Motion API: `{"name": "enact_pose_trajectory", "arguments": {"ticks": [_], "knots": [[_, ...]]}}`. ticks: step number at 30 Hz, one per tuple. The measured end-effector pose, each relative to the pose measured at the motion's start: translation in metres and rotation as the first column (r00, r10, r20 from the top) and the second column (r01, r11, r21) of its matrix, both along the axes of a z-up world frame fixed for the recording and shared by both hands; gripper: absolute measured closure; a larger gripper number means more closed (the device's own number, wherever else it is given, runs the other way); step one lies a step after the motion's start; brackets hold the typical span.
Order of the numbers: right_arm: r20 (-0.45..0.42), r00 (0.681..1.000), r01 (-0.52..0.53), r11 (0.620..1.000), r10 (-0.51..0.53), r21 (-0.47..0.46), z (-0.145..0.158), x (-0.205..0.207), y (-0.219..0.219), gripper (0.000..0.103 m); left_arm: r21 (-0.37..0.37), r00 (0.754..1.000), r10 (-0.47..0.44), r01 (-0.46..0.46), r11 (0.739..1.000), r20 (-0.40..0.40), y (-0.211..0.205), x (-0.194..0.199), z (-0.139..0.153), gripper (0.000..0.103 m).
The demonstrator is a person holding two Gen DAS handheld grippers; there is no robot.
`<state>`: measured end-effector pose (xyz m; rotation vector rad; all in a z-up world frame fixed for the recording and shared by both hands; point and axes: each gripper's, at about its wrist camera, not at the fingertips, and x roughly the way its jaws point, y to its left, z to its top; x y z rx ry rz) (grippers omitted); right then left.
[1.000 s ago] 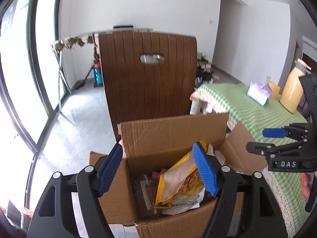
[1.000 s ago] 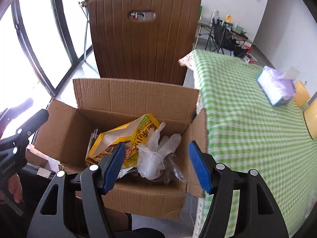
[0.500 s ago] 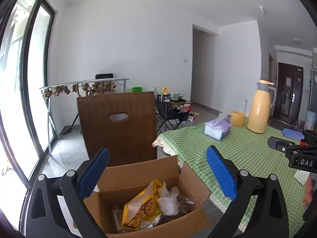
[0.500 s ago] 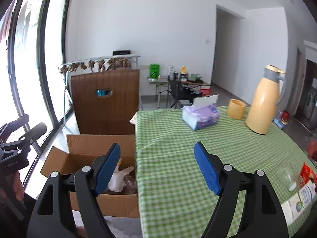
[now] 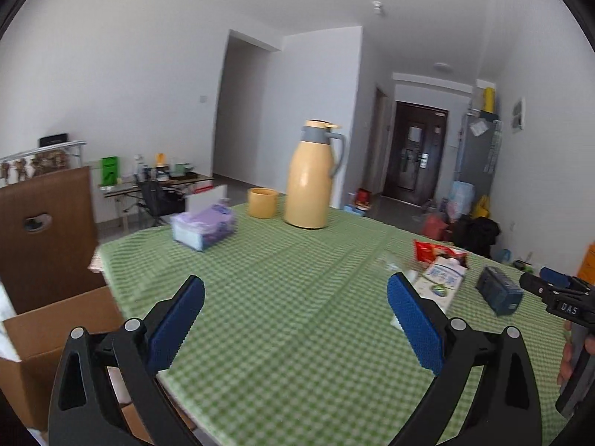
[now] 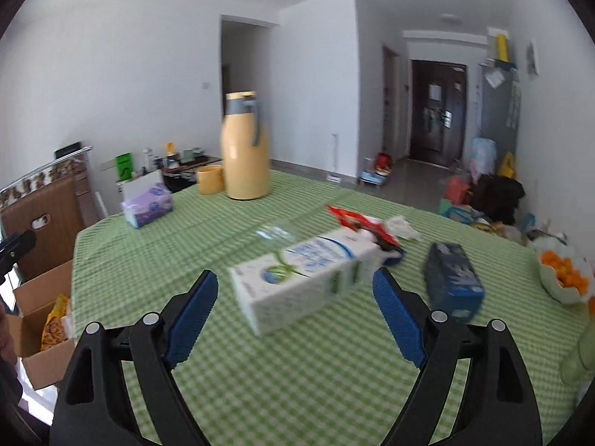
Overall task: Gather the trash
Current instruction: 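Withdraw both open grippers from the box back toward the table, then grasp the white milk carton with the left gripper while the right gripper grasps the blue supplement box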
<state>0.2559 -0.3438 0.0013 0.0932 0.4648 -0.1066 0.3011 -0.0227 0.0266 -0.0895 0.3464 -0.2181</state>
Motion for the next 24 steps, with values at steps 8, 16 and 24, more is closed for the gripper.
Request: {"name": "enact_pose_trajectory", "arguments": {"ticks": [8, 16, 24], "knots": [[-0.081, 0.974, 0.217, 0.975, -0.213, 0.042, -0.028, -0.008, -0.102, 0.021, 0.091, 0.921, -0.381, 0.387, 0.918, -0.079, -0.128, 0.069, -0.056, 0.008], [-0.218, 0.95, 0.24, 0.97, -0.225, 0.048, -0.063, 0.038, -0.144, 0.021, 0.222, 0.84, -0.468, 0.529, 0.819, -0.275, -0.203, 0.138, -0.109, 0.008], [-0.312, 0.919, 0.263, 0.964, -0.242, 0.027, -0.098, 0.1, -0.158, 0.021, 0.176, 0.802, -0.421, 0.529, 0.83, -0.425, -0.209, 0.176, -0.134, 0.009]]}}
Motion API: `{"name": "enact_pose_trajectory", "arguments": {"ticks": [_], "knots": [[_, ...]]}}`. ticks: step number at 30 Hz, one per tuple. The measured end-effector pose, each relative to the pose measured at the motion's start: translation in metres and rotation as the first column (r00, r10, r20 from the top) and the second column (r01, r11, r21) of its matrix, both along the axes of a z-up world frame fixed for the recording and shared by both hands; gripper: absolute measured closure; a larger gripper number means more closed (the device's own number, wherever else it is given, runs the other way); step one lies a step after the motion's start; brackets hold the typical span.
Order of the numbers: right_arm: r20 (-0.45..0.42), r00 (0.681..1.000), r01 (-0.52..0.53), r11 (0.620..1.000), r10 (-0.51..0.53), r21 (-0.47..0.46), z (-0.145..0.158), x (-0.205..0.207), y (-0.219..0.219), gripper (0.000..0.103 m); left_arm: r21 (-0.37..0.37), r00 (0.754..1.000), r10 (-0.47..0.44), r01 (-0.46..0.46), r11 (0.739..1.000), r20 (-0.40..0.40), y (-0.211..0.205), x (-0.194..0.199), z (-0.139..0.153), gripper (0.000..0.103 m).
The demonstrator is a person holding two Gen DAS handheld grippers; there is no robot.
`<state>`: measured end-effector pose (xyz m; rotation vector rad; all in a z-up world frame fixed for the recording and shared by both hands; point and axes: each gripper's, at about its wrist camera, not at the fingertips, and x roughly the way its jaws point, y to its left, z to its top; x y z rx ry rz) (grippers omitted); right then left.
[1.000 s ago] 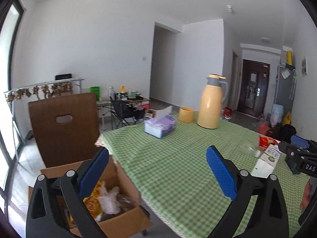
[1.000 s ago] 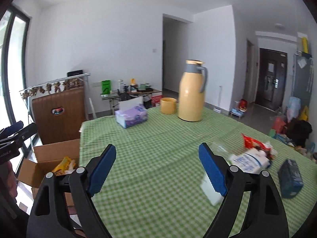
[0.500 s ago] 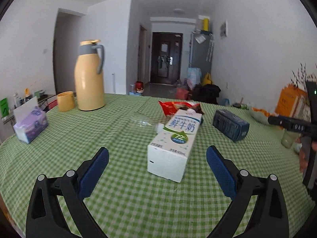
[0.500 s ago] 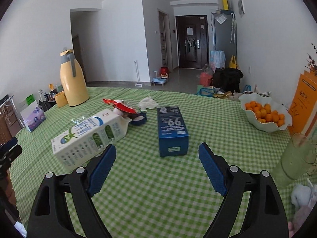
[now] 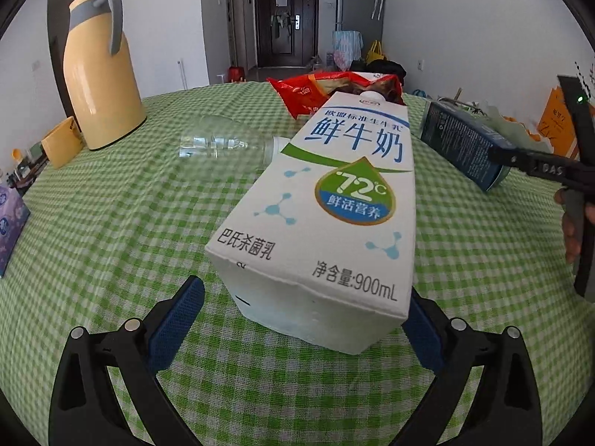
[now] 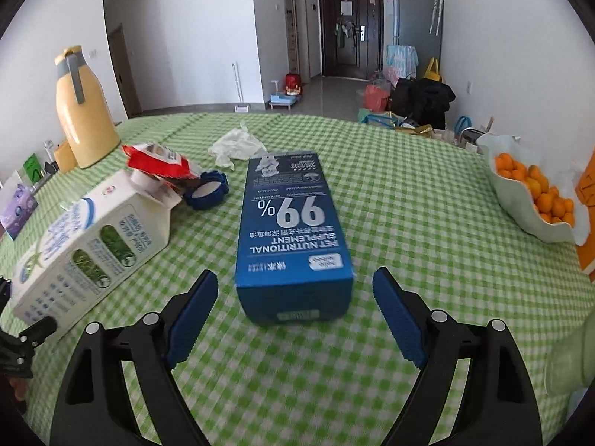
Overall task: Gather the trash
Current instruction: 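Grasp the white milk carton with the left gripper while the right gripper grasps the blue supplement box, then carry the milk carton and blue box in both grippers over the cardboard box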
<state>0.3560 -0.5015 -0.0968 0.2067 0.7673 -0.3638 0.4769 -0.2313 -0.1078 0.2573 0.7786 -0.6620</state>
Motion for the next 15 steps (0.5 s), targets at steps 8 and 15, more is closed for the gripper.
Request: {"name": "enact_pose_trajectory", "arguments": {"ticks": [8, 15], "knots": [[-0.008, 1.0, 0.008, 1.0, -0.008, 0.021, -0.005, -0.001, -0.002, 0.043, -0.165, 0.988, 0.034, -0.008, 0.986, 0.152, 0.022, -0.05, 0.043, 0.027], [0.106, 0.988, -0.112, 0.993, 0.114, -0.025, 0.045, -0.064, 0.048, 0.043, -0.238, 0.96, 0.161, -0.105, 0.966, 0.229, 0.1, -0.124, 0.11, 0.031]]}}
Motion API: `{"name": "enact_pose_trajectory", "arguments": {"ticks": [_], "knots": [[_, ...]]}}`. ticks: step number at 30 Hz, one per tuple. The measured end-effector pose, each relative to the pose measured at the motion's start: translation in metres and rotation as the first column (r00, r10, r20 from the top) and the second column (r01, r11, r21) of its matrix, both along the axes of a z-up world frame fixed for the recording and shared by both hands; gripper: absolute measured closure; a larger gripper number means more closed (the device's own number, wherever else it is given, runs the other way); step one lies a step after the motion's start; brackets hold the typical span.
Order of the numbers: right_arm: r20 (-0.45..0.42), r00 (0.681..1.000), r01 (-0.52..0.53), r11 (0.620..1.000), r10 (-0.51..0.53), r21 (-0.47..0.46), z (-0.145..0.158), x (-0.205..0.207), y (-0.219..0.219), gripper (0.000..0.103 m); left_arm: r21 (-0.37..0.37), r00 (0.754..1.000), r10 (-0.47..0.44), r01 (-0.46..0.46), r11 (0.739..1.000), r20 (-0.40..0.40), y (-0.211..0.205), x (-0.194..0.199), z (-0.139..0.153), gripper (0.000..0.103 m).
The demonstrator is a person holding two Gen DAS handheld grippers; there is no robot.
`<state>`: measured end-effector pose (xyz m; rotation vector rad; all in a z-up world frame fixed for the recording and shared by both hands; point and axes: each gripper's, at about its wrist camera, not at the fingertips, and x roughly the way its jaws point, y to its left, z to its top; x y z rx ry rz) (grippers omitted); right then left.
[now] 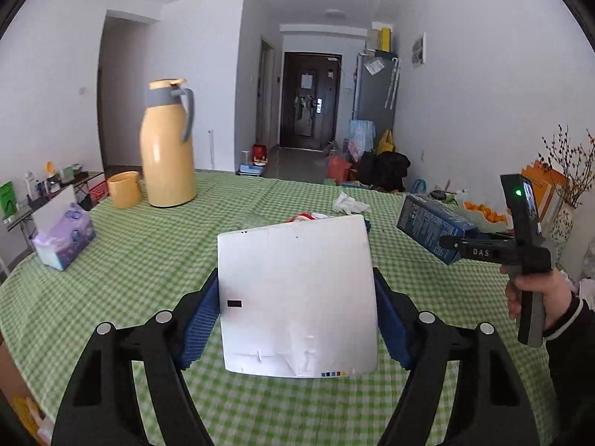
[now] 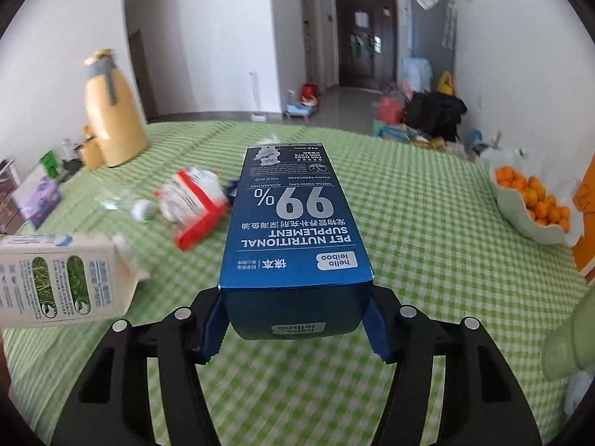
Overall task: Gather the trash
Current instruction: 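Carry the milk carton and blue box in both grippers over the cardboard box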
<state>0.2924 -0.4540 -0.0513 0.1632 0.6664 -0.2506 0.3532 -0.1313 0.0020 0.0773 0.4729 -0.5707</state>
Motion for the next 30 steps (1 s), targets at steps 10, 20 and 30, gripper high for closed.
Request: {"name": "enact_pose_trajectory", "arguments": {"ticks": [10, 20, 30], "knots": [[0.055, 0.917, -0.395, 0.919, 0.395, -0.005, 0.026, -0.026, 0.164, 0.043, 0.034, 0.896, 0.443, -0.444, 0.895, 0.045, 0.194, -0.068, 0.062, 0.032], [0.02, 0.705, -0.709, 0.705, 0.709, -0.021, 0.024, 0.006, 0.368, 0.043, 0.035, 0.656, 0.752, -0.752, 0.658, -0.053, 0.395, -0.104, 0.035, 0.032], [-0.094, 0.551, -0.833, 0.552, 0.829, -0.014, 0.003, 0.02, 0.475, 0.043, 0.154, 0.643, 0.735, -0.721, 0.676, -0.217, 0.408, 0.042, -0.052, 0.032]]}}
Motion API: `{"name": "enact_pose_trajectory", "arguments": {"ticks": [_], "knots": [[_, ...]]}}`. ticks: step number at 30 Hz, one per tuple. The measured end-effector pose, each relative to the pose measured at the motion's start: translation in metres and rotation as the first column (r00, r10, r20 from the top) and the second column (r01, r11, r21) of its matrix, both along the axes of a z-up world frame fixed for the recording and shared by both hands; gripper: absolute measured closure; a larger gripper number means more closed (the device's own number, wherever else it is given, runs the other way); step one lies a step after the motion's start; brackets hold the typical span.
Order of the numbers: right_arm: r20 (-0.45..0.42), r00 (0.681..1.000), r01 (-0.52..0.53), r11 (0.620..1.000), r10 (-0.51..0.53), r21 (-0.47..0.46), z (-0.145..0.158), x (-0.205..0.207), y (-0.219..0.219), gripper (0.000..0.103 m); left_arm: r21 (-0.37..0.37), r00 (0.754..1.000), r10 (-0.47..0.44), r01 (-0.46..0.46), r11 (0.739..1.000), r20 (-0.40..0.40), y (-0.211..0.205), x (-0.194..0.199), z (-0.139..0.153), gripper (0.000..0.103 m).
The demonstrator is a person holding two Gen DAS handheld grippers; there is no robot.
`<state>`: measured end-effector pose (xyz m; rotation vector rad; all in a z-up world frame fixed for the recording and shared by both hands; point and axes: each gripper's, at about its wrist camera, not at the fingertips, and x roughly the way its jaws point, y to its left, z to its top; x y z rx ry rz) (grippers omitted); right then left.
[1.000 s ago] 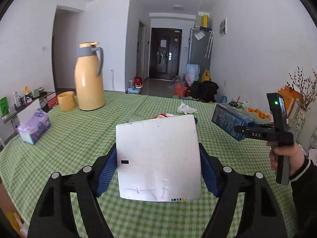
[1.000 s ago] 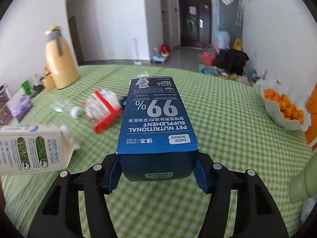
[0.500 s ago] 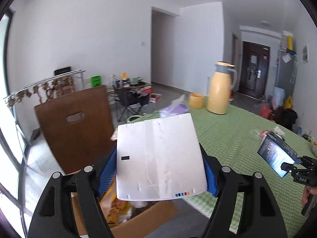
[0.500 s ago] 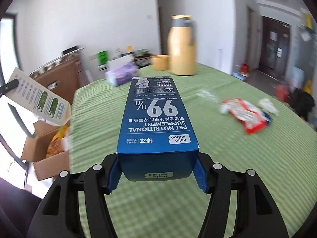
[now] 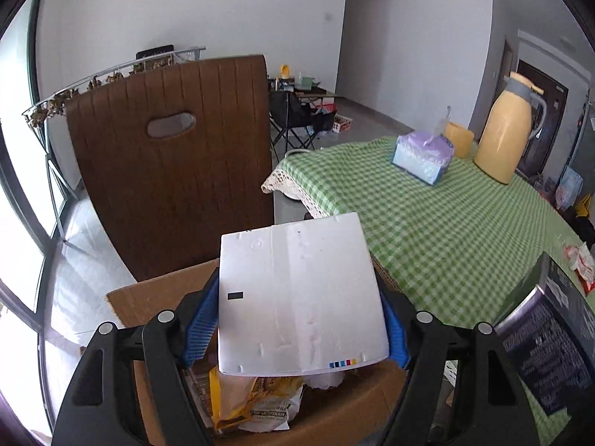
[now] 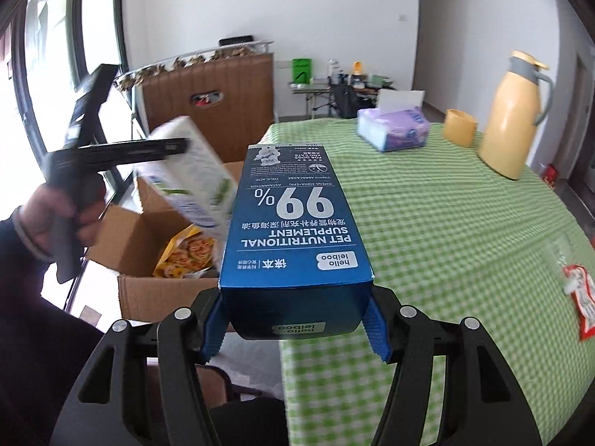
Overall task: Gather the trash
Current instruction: 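Carry the milk carton and blue box in both grippers over the cardboard box, then open both grippers to drop the milk carton and blue box into the box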
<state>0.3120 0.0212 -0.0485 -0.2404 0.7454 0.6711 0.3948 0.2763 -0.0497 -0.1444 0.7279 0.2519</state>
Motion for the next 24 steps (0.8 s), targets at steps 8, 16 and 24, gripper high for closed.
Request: {"name": "enact_pose_trajectory", "arguments": {"ticks": [8, 16, 24], "knots": [[-0.074, 0.997, -0.04, 0.995, 0.034, -0.09, -0.027, 0.017, 0.022, 0.043, 0.04, 0.994, -0.031, 0.035, 0.999, -0.1, -0.019, 0.052, -0.069, 0.032], [-0.094, 0.992, -0.089, 0.99, 0.079, -0.112, -0.024, 0.041, 0.049, 0.043, -0.156, 0.998, -0.006, -0.003, 0.988, -0.056, 0.017, 0.03, -0.097, 0.027], [-0.116, 0.959, -0.269, 0.959, 0.258, -0.09, -0.011, 0.029, 0.105, 0.043, -0.167, 0.991, 0.063, -0.044, 0.985, 0.114, 0.084, -0.066, -0.03, 0.011]]}}
